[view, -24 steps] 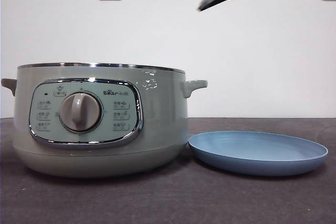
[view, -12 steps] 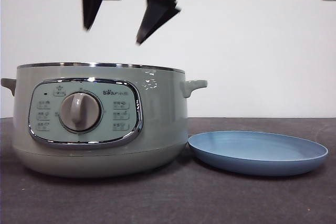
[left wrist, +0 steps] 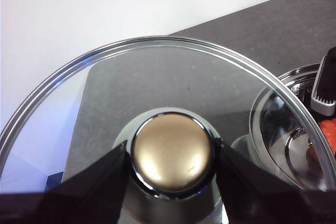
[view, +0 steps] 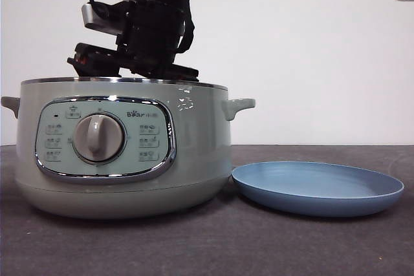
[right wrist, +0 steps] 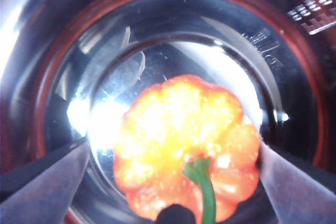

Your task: Take the pumpkin out from the steamer,put the pumpkin in the blue plate,close the lid

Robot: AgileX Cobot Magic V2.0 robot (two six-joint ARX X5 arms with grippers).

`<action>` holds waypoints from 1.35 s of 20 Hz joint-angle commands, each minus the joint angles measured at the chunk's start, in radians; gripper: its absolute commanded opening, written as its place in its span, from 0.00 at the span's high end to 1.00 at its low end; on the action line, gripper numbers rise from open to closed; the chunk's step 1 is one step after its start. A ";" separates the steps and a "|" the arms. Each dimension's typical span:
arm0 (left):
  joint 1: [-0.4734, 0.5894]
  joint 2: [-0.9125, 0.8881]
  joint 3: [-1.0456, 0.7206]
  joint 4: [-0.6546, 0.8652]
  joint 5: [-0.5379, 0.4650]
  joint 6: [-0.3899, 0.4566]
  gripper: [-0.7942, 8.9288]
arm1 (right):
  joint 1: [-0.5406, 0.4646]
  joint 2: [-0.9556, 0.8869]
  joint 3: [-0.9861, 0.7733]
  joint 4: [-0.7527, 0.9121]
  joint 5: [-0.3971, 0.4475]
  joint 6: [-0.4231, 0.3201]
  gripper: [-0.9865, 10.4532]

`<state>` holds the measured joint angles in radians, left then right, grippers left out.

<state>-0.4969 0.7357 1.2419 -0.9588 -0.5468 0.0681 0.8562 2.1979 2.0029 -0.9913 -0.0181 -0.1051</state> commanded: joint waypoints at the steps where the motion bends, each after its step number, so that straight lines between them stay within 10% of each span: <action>1: -0.002 -0.011 0.011 0.039 -0.011 0.011 0.93 | -0.003 0.014 0.001 0.011 -0.002 -0.003 0.43; 4: -0.002 -0.011 0.011 0.037 -0.010 0.011 0.93 | -0.003 0.014 0.001 0.010 -0.002 0.003 0.93; 19: -0.002 0.002 0.011 0.079 0.006 0.008 0.93 | -0.213 -0.523 0.001 -0.352 0.003 0.082 0.92; 27: -0.002 0.001 0.011 0.128 0.113 0.005 0.93 | -0.306 -0.703 -0.219 -0.381 0.237 0.209 0.92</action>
<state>-0.4969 0.7483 1.2419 -0.8860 -0.4282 0.0677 0.5503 1.4929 1.8065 -1.3552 0.2119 0.0769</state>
